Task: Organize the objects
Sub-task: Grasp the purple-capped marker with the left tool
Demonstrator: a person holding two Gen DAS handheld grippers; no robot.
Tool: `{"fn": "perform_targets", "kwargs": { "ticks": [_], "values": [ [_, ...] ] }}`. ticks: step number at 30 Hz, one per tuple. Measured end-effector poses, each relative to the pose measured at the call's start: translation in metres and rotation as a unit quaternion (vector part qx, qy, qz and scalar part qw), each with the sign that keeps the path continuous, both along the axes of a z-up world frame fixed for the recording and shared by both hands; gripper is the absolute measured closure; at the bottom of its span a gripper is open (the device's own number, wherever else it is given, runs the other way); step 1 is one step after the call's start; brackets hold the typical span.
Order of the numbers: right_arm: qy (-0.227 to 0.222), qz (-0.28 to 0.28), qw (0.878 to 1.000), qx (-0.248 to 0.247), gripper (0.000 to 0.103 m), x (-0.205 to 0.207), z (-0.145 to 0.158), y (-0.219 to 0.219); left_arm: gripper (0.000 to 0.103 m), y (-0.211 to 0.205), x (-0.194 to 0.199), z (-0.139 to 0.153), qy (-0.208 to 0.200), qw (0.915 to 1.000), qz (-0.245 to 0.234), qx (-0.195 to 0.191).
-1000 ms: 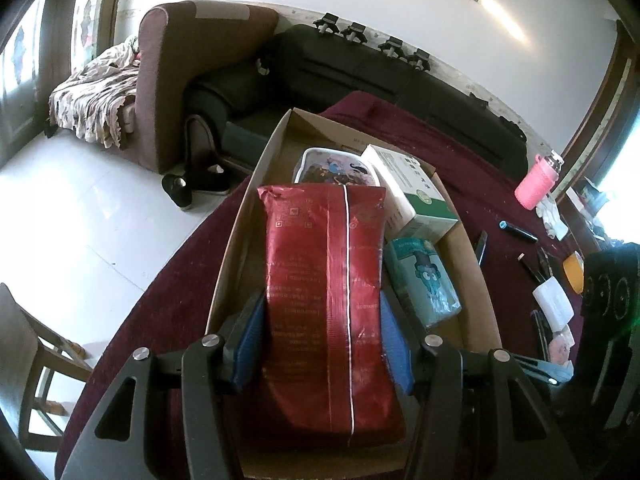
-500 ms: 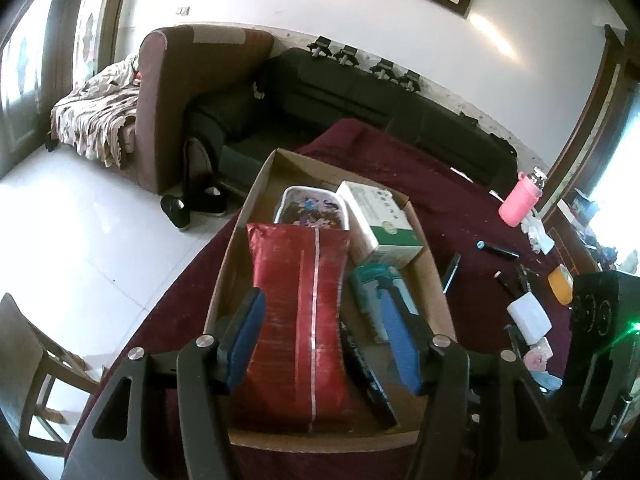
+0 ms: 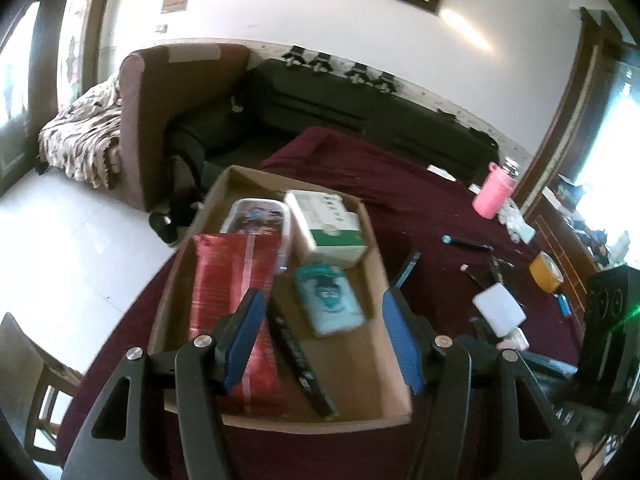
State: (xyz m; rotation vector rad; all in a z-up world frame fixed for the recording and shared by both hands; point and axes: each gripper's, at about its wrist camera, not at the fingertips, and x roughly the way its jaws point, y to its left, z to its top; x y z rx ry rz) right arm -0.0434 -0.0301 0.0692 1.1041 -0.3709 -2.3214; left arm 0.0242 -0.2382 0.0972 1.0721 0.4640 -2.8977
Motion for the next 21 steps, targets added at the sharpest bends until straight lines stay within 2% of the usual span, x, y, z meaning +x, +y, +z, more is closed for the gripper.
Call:
{"fn": "perform_targets", "kwargs": {
  "ticks": [8,11,14,18,21],
  "values": [
    [0.008,-0.084,0.996,-0.012,0.082,0.019,0.012,0.116,0.047,0.072,-0.006,0.002,-0.017,0.9971,-0.075,0.002],
    [0.005,-0.124,0.992,-0.016,0.082,0.024,0.006,0.165,0.047,0.107,-0.01,-0.004,-0.033,0.9931,-0.112,0.013],
    [-0.013,-0.17,0.984,-0.052,0.082,0.028,-0.014,0.215,0.047,0.146,-0.019,-0.016,-0.057,0.9878,-0.143,0.02],
    [-0.042,-0.199,0.975,-0.084,0.083,0.03,-0.038,0.252,0.047,0.185,-0.029,-0.036,-0.09,0.982,-0.165,0.012],
    [-0.057,-0.197,0.973,-0.106,0.083,0.026,-0.041,0.26,0.047,0.203,-0.039,-0.048,-0.112,0.9794,-0.167,0.018]
  ]
}}
